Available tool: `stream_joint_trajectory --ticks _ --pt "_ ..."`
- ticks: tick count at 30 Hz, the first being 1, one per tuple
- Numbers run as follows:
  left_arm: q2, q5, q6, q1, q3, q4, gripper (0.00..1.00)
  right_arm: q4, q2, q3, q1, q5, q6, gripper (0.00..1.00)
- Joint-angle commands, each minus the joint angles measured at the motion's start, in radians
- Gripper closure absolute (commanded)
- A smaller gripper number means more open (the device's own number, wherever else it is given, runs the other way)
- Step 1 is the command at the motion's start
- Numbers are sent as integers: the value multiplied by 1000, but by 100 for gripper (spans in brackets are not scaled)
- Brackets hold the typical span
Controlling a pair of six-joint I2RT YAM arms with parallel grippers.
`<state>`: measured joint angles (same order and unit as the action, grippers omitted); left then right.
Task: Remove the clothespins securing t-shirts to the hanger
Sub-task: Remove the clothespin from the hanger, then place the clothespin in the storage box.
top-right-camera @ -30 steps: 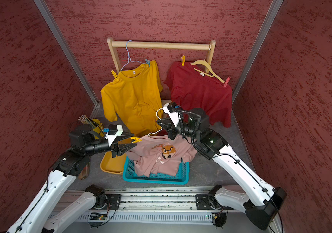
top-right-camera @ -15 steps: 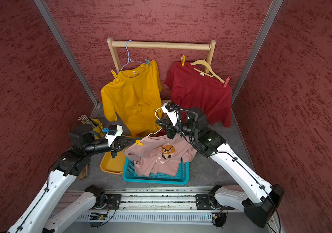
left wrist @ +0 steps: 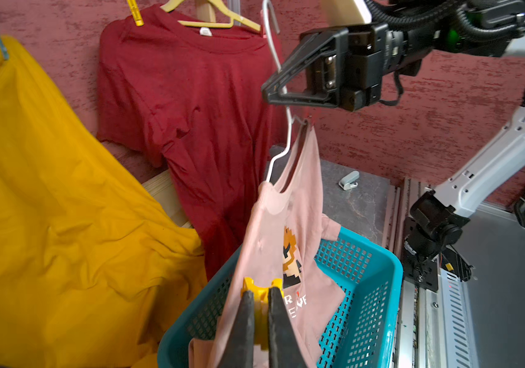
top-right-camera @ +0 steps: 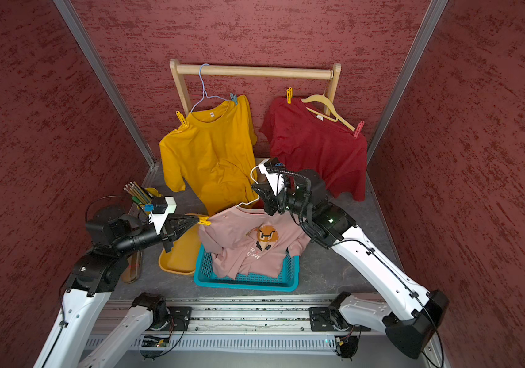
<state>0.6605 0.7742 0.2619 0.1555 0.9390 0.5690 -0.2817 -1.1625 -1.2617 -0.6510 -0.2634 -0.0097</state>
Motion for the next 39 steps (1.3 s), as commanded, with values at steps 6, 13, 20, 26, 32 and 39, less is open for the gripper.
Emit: stream_joint_trajectory --ticks 6,13,20,26,32,39 --pt "19 -465 -363 -85 -97 103 100 122 133 4 -3 285 -4 100" --pt "11 -569 -680 -157 -287 54 100 110 118 -5 -3 258 14 100" --pt "2 -642 -667 -159 -322 87 84 101 113 -17 -2 263 26 100" --pt "-47 -622 -638 -159 -327 87 51 110 107 -21 -2 217 43 100" --pt "-45 -576 -580 -160 -286 100 38 79 78 -47 -3 186 58 100" --pt "-29 -540 -426 -160 -152 65 34 66 20 -98 -3 86 76 100"
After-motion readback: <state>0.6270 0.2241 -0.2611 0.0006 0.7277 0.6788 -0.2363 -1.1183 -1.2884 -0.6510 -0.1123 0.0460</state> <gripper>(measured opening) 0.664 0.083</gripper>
